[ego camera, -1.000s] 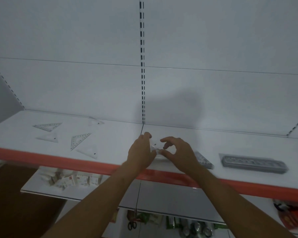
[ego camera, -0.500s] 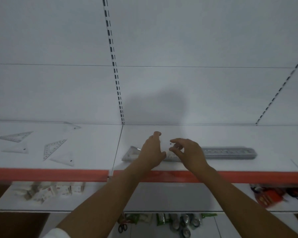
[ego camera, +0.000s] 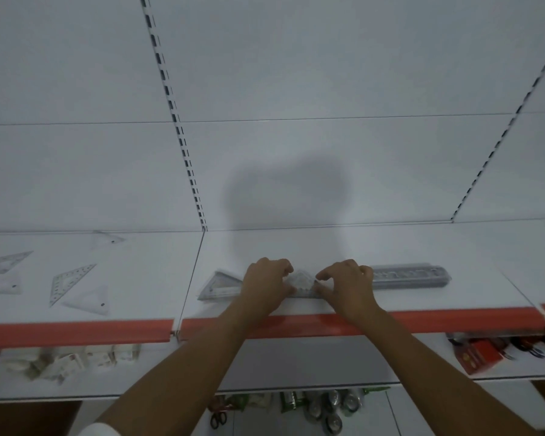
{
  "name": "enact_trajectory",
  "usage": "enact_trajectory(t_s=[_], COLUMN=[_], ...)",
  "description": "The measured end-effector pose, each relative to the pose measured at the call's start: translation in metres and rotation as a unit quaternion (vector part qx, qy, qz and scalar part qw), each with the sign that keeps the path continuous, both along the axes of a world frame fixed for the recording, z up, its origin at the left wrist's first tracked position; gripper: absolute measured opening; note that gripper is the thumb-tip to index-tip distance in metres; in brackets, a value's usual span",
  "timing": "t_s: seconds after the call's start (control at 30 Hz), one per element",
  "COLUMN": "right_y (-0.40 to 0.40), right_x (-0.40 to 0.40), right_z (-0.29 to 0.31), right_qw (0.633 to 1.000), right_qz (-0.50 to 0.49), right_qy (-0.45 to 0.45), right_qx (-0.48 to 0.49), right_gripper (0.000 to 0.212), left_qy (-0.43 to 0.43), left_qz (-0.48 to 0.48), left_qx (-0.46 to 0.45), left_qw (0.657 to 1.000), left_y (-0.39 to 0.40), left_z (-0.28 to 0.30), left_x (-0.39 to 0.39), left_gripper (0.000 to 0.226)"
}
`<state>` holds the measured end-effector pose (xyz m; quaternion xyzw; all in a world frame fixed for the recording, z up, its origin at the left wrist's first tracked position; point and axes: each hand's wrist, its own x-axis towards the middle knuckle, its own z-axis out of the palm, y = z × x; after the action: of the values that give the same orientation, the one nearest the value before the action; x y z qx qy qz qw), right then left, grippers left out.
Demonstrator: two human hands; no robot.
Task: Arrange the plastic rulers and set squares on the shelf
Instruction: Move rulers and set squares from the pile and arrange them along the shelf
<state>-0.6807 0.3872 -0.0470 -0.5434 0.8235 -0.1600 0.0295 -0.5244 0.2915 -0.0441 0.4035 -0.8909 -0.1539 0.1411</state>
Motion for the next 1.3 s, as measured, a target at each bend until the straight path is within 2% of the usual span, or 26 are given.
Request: enact_trajectory(t_s=[0.3,0.43,0.53,0.67,0.73,0.87,1.0,1.17,1.3], right_y=[0.002,-0.008,-0.038,-0.092,-0.112,-0.127,-0.131,-0.132,-0.123], right_x=[-0.004,0.004,0.03,0.11,0.166,0.284,0.384,0.493,0.564], right_z=[-0.001,-0.006,0.003,0.024,0.031,0.045,0.057,0.065,0.06], right_qw=[0.998,0.993,0.986,0.964,0.951,0.913,0.876,0.849,0.837], right_qz=[0.018,0.051,0.106,0.214,0.269,0.39,0.472,0.523,0.542], right_qy=[0.061,0.084,0.043,-0.023,-0.049,-0.046,-0.051,-0.018,-0.017], right_qx=[0.029,-0.066,-0.119,-0.157,-0.143,-0.107,-0.086,-0.074,-0.068], right_gripper=[0.035,0.047,0.052,0.033,0.026,0.029,0.036,0.048,0.047], left_qy=[-0.068,-0.054,-0.012,0.007,-0.002,-0.006,-0.039,-0.052,-0.038], left_qz=[-0.017,0.005,0.05,0.151,0.222,0.364,0.423,0.492,0.534], left_qx=[-0.001,-0.014,-0.022,-0.019,-0.013,0.006,0.011,-0.017,0.0], left_qw=[0.998,0.998,0.998,0.988,0.975,0.931,0.905,0.869,0.845], left_y=[0.0,0.006,0.007,-0.001,-0.002,0.012,0.036,0.064,0.085], left_z=[0.0,0.009,0.023,0.037,0.042,0.044,0.052,0.067,0.057], left_x=[-0.003,0.007,0.037,0.122,0.177,0.294,0.394,0.493,0.553], left_gripper=[0.04,0.048,0.045,0.036,0.034,0.033,0.039,0.043,0.046])
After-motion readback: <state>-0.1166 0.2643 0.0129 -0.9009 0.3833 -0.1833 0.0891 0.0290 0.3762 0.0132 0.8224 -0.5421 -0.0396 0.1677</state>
